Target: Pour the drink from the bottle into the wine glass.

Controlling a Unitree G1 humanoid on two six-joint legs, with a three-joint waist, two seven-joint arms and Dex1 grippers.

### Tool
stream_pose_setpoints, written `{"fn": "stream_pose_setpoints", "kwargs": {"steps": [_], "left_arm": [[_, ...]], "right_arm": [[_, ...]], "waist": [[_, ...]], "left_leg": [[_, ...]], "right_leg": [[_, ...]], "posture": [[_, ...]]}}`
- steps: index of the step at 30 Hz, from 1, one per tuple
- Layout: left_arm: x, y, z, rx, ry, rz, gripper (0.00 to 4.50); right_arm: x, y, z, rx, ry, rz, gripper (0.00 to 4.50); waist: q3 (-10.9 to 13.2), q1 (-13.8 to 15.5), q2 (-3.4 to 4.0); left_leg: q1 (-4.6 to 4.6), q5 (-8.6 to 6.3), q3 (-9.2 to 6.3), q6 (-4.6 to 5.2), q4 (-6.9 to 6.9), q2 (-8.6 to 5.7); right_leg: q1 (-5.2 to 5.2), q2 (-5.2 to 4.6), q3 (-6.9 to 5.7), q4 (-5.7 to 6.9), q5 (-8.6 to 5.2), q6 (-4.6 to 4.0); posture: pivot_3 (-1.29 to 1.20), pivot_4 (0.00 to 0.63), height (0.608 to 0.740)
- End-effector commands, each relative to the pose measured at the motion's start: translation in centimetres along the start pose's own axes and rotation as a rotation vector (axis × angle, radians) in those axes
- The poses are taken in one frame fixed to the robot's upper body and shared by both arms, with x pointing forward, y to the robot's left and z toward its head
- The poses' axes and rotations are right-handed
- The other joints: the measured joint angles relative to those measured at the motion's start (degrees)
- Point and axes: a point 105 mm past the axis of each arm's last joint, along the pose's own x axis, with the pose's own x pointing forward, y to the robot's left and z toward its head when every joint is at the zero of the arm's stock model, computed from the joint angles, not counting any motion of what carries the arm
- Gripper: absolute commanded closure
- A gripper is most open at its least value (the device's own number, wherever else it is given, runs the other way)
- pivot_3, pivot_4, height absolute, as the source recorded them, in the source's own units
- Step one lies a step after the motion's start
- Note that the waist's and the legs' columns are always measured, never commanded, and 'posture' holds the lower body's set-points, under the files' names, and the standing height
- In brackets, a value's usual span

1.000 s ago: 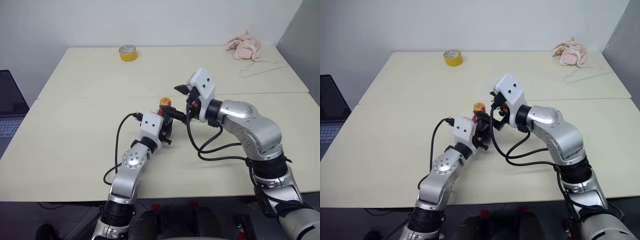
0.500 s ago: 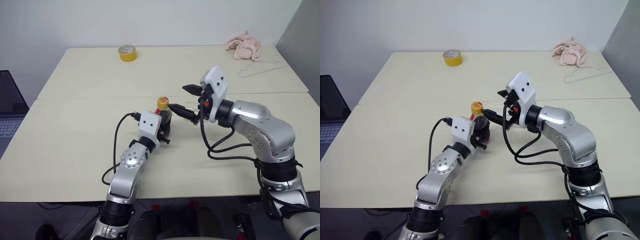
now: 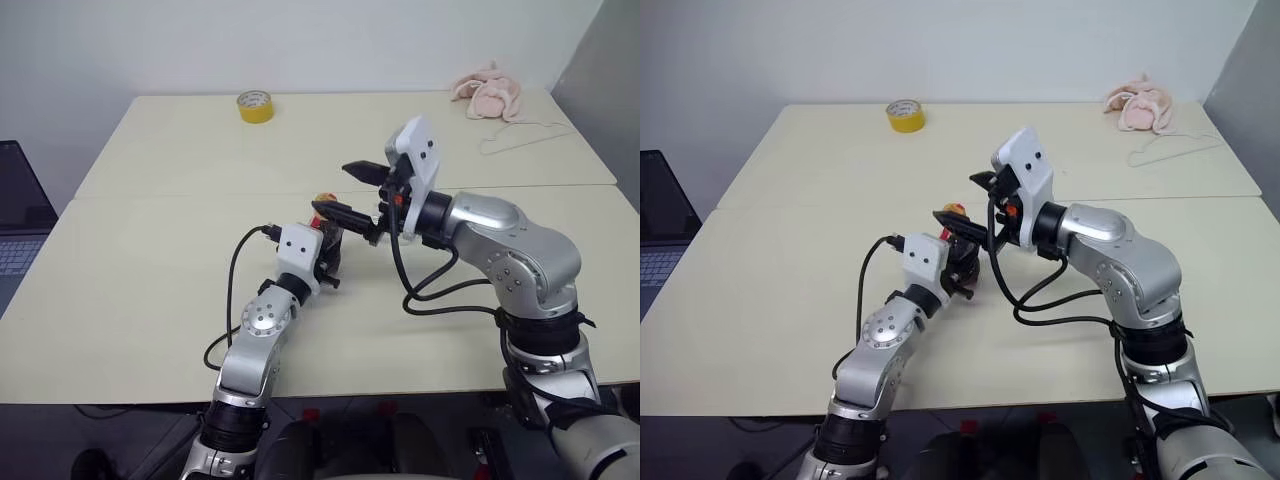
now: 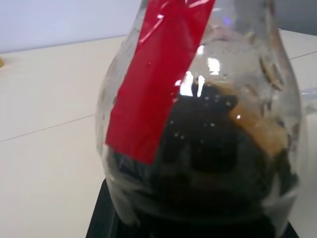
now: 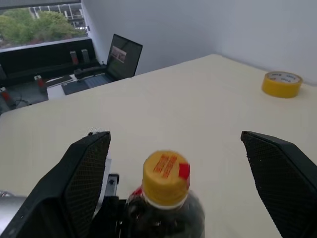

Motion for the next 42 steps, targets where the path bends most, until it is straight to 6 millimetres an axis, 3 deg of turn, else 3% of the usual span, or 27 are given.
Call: {"fn": "stream_pose_setpoints", "kwargs": {"steps": [1, 13, 19, 42], "left_arm": [[-0.1, 0.1, 2.1, 0.017, -0.083, 0.006, 3.35], [-0.1, -0.1, 2.1, 0.015, -0.084, 0.005, 3.35], [-0.1, 0.0, 2.1, 0.016, -0.086, 0.012, 3.35], [-0.1, -0.1, 2.1, 0.02, -0.086, 0.011, 3.36]], "right_arm": [[0.4, 0.2, 1.0, -0.028, -0.025, -0.006, 0.0], [2.9, 1.7, 1.0, -0.026, -0.023, 0.029, 0.0], [4.1, 0.7, 0.6, -0.027, -0.006, -0.028, 0.0], [5.3, -1.1, -0.6, -0.008, 0.021, -0.131, 0.0]], "waist": [[0.0, -0.01, 0.0], [0.0, -0.23, 0.0], [0.0, -0.24, 0.0], [0.0, -0.31, 0.01]], "left_leg": [[0.0, 0.0, 0.01, 0.0, 0.0, 0.0], [0.0, 0.0, -0.01, 0.0, 0.02, 0.0], [0.0, 0.0, -0.01, 0.0, 0.01, 0.0], [0.0, 0.0, 0.0, 0.0, 0.01, 0.0]], "right_leg": [[0.0, 0.0, 0.01, -0.01, 0.0, 0.0], [0.0, 0.0, 0.0, 0.01, 0.0, 0.0], [-0.01, 0.0, 0.0, 0.02, 0.0, 0.0], [-0.02, 0.0, 0.01, 0.03, 0.0, 0.0]], "posture": [[0.0, 0.15, 0.74], [0.0, 0.15, 0.74], [0.0, 0.15, 0.74], [0.0, 0.15, 0.74]]}}
